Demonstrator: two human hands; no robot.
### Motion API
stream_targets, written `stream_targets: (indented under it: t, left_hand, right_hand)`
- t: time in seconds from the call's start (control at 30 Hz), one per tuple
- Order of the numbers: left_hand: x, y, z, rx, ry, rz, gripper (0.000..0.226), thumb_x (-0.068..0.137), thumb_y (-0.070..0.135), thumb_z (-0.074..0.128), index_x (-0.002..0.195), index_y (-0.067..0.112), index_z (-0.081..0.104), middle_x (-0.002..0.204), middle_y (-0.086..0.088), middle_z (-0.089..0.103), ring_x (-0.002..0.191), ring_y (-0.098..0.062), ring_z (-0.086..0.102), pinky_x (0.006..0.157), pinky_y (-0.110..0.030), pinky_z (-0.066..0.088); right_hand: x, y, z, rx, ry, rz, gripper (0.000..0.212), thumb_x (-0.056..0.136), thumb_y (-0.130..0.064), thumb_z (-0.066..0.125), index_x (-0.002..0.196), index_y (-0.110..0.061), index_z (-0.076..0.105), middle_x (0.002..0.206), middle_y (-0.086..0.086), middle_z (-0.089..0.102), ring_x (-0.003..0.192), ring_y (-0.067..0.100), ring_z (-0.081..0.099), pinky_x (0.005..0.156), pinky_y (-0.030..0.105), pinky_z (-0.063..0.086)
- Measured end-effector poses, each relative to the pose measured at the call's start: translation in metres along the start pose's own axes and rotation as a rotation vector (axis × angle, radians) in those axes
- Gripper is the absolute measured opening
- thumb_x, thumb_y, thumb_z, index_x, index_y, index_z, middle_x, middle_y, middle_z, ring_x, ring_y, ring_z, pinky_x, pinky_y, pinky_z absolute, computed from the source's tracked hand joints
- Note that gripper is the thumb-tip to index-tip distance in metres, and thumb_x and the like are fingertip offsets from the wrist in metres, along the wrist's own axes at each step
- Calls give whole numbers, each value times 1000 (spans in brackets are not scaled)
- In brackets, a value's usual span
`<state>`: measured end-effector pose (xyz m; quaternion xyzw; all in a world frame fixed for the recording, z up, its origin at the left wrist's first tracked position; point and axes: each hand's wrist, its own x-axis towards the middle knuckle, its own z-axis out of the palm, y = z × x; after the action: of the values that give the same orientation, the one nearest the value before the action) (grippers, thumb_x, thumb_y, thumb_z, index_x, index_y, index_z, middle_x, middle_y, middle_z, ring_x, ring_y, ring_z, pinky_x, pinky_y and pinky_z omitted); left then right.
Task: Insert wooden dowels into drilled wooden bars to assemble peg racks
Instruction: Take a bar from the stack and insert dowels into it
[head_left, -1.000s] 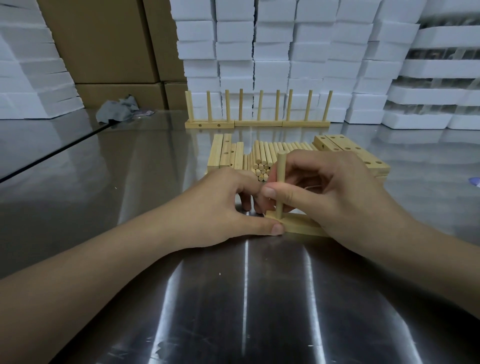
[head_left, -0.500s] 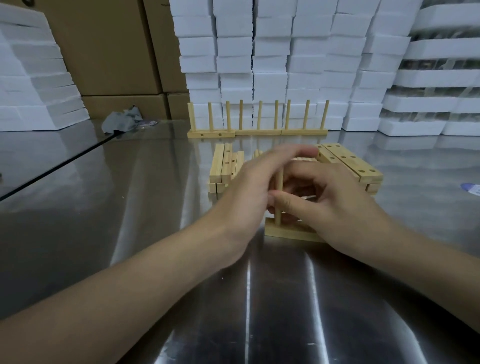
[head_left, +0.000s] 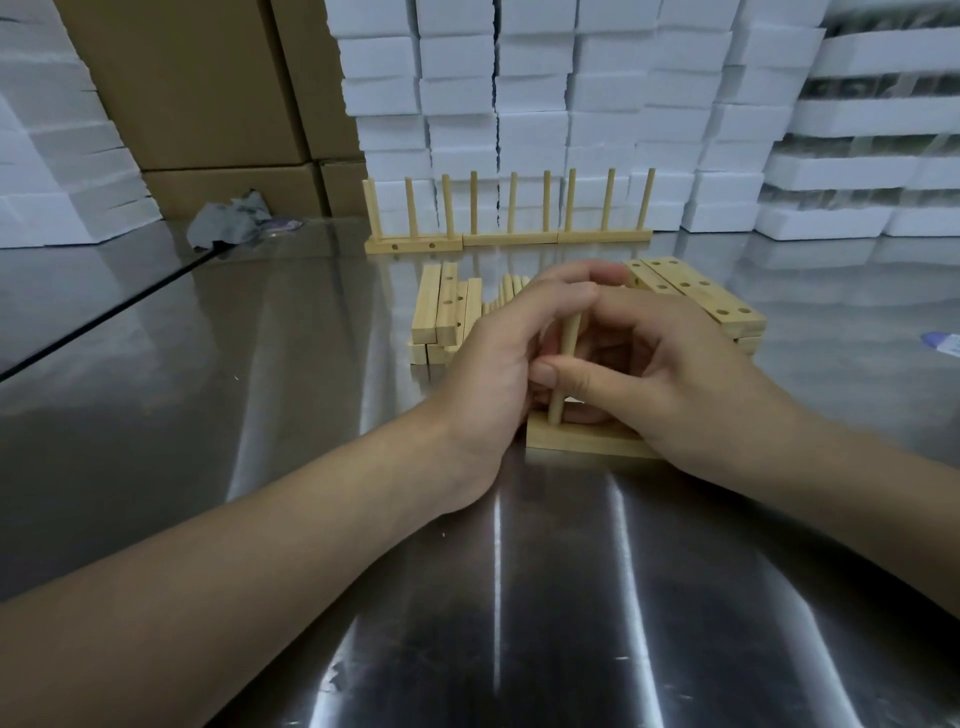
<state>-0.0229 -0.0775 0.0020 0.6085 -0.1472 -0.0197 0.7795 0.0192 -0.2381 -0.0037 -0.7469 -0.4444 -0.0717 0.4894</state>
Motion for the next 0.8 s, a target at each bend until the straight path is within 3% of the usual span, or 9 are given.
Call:
stream_targets:
  t: [0.2, 0.37, 0.47, 0.6, 0.8]
  left_hand:
    - [3, -3, -1, 12, -35, 16, 36, 93, 34, 49, 121, 22, 68, 92, -4, 71, 98, -22, 69, 83, -43, 54]
    - [4, -2, -3, -11, -46, 26, 34, 94, 35, 47, 117, 25, 69, 84, -11, 60, 95, -27, 64, 81, -43, 51]
    - [3, -3, -4, -4, -69, 36, 35, 96, 35, 44, 119, 24, 68, 95, -15, 66, 102, -28, 67, 89, -47, 51]
    - [-1, -3, -4, 11, -103, 62, 33, 98, 31, 43, 119, 19, 65, 100, -3, 70, 102, -17, 69, 88, -32, 55]
    - [-2, -2, -3, 8, -105, 86, 34, 98, 30, 42, 117, 15, 65, 102, -4, 70, 104, -18, 68, 92, -33, 55]
  right_hand:
    - [1, 3, -2, -27, -30, -5, 13, 99, -20, 74, 108, -11, 71, 91, 1, 73, 86, 25, 73, 74, 44, 61]
    - [4, 0, -2, -43, -64, -8, 12, 99, -22, 73, 107, -13, 71, 91, 1, 74, 89, 26, 73, 77, 47, 62]
    - [4, 0, -2, -70, -61, -21, 11, 99, -22, 73, 106, -14, 72, 90, 0, 75, 89, 25, 73, 79, 48, 60]
    - [3, 0, -3, -109, -62, -67, 9, 99, -20, 74, 106, -15, 73, 91, -3, 74, 91, 23, 73, 79, 37, 59]
    - [5, 1, -3, -74, -74, -76, 6, 99, -17, 73, 103, -14, 72, 87, -3, 72, 85, 20, 72, 75, 23, 55]
